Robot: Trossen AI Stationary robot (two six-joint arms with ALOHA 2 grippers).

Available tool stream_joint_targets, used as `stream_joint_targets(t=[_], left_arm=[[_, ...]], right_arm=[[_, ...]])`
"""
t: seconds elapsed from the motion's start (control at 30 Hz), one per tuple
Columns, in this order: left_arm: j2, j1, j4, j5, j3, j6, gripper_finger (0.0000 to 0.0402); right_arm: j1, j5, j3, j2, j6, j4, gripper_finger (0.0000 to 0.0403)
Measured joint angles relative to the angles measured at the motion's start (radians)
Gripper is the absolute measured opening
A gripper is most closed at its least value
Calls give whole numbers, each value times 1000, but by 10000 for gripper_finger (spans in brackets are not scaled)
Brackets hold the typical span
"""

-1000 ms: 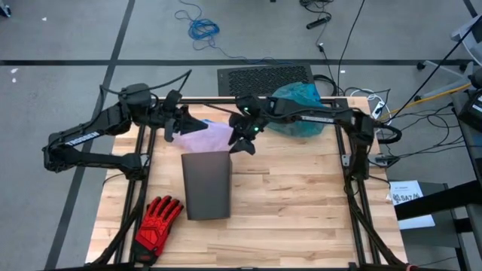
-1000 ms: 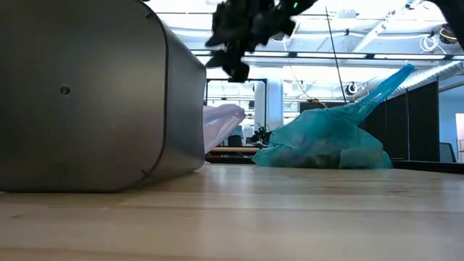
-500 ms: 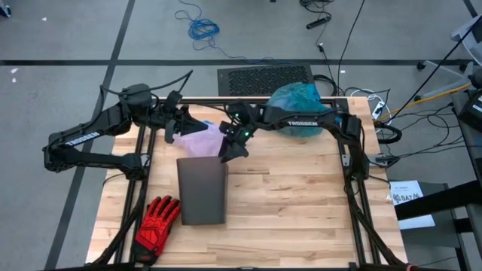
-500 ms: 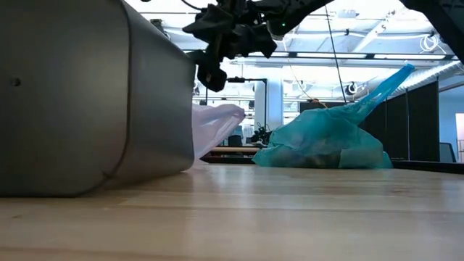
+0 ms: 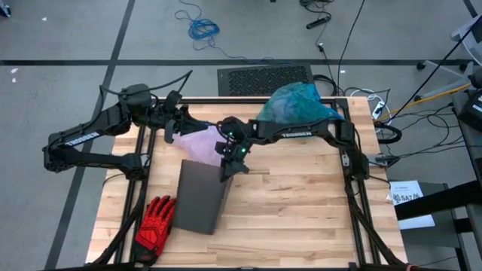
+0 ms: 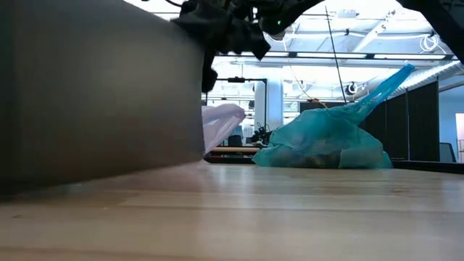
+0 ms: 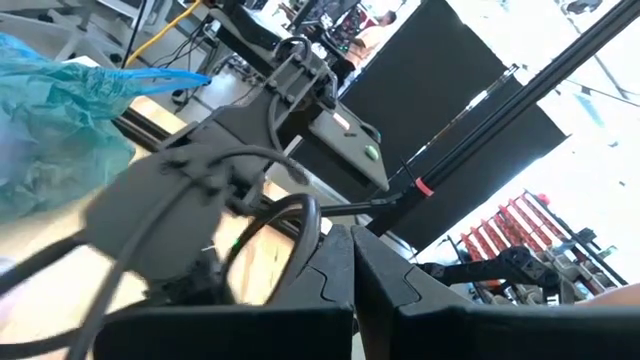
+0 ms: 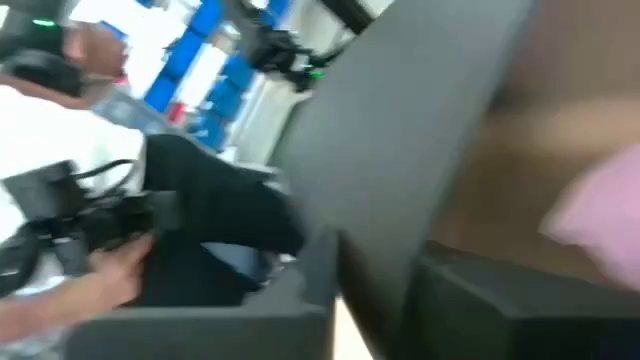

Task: Place trash/remove bag and relplace
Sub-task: Put the pink trash bag into the trash bin

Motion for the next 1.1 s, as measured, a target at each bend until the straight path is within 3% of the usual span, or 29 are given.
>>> stream_joint_targets(t=[0.07,0.33,0.47,0.73,0.97,1.1], left_arm=[[0,0,1,0,0,-1,1],[0,0,33,-18,0,-1,1],[-3,0,47,-18,0,20,2],[-3,1,47,-18,0,68,2],[-3,1,46,-24,0,86,2],[-3,6,46,-58,0,87,2]], right_arm=[[4,11,0,-17,22,12,14],[7,155,-1,-183,78,-32,2],[32,238,-1,-293,74,-138,1],[157,526,2,-420,171,-506,0],[281,873,246,-349,184,-901,0],[311,915,433,-253,131,-1065,0]])
